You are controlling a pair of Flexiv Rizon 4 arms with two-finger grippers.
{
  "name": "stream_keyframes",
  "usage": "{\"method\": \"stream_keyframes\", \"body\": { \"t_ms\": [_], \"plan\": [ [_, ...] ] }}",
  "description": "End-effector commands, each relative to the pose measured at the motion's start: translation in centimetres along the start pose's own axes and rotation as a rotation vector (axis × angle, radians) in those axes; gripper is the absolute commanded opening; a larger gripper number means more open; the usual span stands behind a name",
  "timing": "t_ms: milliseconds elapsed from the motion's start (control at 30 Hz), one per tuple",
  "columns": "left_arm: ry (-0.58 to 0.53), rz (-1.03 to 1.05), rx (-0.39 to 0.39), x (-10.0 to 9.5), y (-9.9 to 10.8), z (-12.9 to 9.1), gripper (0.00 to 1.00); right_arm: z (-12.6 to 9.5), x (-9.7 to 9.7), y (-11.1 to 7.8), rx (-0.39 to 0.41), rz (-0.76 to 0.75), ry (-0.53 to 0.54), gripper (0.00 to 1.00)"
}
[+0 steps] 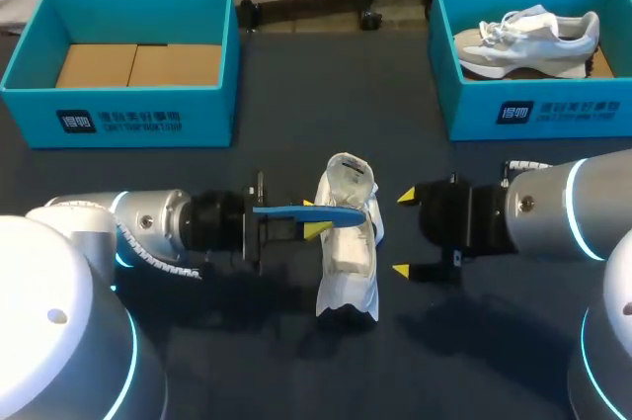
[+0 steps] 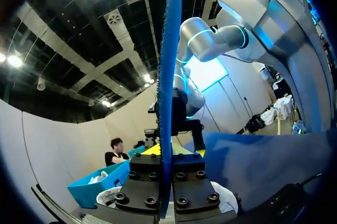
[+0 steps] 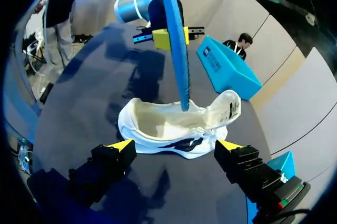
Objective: Take the shoe out of the shoebox, open the shoe tongue, remove and reinsert the insole, then place the shoe into the shoebox
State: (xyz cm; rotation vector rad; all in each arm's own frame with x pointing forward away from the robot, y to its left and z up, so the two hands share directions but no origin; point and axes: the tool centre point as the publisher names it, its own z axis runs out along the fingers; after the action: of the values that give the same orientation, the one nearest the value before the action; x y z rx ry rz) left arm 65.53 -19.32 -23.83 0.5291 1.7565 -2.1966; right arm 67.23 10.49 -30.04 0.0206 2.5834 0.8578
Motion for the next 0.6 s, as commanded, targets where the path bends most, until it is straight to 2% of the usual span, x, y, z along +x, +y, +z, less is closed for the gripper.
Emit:
{"method": "stream_keyframes", "body": {
  "t_ms": [33,100,367,433,600],
  "plan": [
    [-0.004,0.000,-0.012,0.5,0.2,0.0,0.00,0.3,-0.4,0.1,0.058,-0.007,0.023,1.00],
    [-0.003,0.002,-0.026,0.7,0.4,0.0,0.00,0.5,-0.6,0.1,0.104,-0.024,0.036,1.00],
    [-0.008,0.005,-0.049,1.3,0.9,-0.3,0.00,0.7,-1.5,-0.3,0.141,-0.031,0.038,1.00],
    [-0.006,0.006,-0.060,1.3,1.0,-0.4,0.00,0.7,-1.8,-0.3,0.180,-0.049,0.071,1.00],
    [-0.006,0.013,-0.067,1.3,1.0,-0.4,0.00,1.0,-2.1,-0.1,0.177,-0.051,0.094,1.00]
  ]
}}
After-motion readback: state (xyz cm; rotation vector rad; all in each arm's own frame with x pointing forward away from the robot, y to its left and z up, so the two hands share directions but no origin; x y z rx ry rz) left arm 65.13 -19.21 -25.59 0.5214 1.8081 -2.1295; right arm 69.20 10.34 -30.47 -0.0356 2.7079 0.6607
